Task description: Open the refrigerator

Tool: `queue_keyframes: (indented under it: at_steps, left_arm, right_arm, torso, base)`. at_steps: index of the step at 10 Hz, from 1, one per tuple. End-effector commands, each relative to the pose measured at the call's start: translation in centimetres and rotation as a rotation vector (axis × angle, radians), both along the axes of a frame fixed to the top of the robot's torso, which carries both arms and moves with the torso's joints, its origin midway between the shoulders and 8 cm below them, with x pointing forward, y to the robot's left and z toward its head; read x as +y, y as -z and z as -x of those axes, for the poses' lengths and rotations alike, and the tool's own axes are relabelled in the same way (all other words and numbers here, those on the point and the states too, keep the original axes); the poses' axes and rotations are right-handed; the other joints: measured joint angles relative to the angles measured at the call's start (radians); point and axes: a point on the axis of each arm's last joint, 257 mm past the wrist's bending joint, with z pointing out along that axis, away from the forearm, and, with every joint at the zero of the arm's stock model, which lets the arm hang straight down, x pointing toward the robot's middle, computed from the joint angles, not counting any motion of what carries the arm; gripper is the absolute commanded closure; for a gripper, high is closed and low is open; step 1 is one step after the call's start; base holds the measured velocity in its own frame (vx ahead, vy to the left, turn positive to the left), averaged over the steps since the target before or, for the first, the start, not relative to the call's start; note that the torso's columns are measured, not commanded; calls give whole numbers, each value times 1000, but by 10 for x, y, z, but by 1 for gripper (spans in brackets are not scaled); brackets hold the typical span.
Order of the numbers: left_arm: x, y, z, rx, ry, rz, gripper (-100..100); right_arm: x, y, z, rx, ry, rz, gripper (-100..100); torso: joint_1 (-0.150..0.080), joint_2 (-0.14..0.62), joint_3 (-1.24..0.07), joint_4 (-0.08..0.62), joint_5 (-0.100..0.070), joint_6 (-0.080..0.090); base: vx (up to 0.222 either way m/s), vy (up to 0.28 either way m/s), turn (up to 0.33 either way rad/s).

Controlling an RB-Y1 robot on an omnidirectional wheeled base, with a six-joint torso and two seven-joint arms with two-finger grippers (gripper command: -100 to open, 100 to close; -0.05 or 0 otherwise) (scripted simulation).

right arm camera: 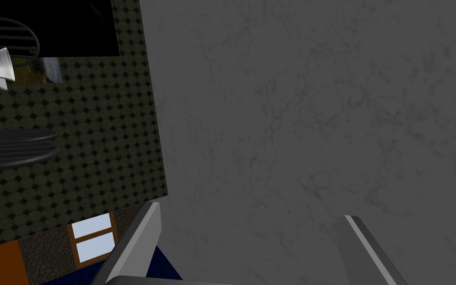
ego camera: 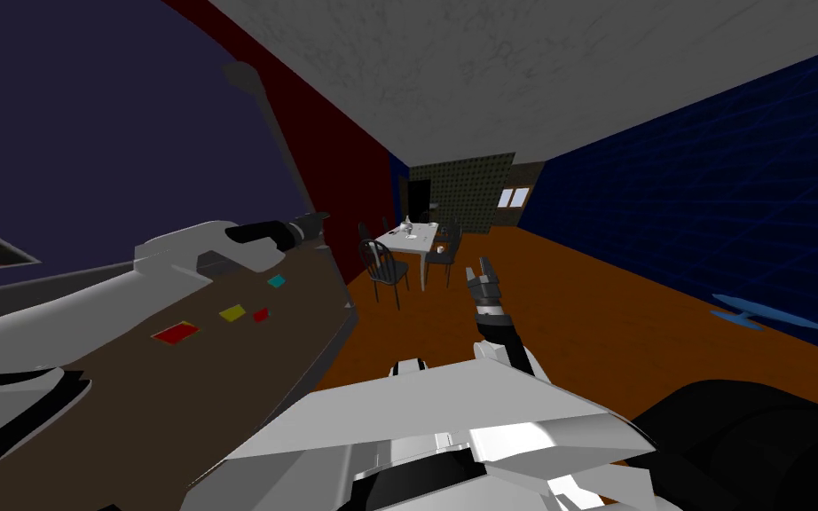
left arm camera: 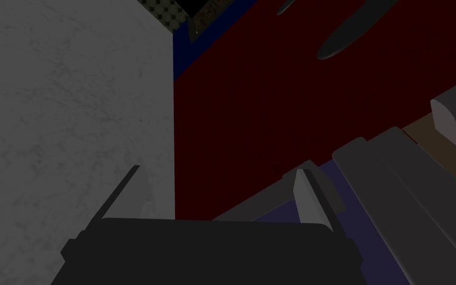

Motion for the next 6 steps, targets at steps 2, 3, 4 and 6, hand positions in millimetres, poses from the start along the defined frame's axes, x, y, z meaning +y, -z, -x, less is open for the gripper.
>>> queue_keyframes:
  at_steps: [2, 3, 4, 6]
  left_arm:
    - [18, 0, -4, -3, -37, -20, -100]
    - [24, 0, -5, -4, -48, -26, -100]
    - [30, 0, -6, -5, -61, -33, -100]
    - [40, 0, -7, -6, -81, -44, -100]
  right_arm:
    - [0, 0, 0, 0, 0, 0, 0]
    - [0, 0, 0, 0, 0, 0, 0]
    - [0, 0, 0, 0, 0, 0, 0]
    - [0, 0, 0, 0, 0, 0, 0]
  torso:
    - [0, -2, -1, 0, 0, 0]
    - [0, -2, -1, 0, 0, 0]
    - [2, -2, -1, 0, 0, 0]
    - [-1, -1, -1, 0, 0, 0]
  base:
    - [176, 118, -32]
    - [181, 156, -38]
    - [192, 161, -41]
    - [185, 133, -34]
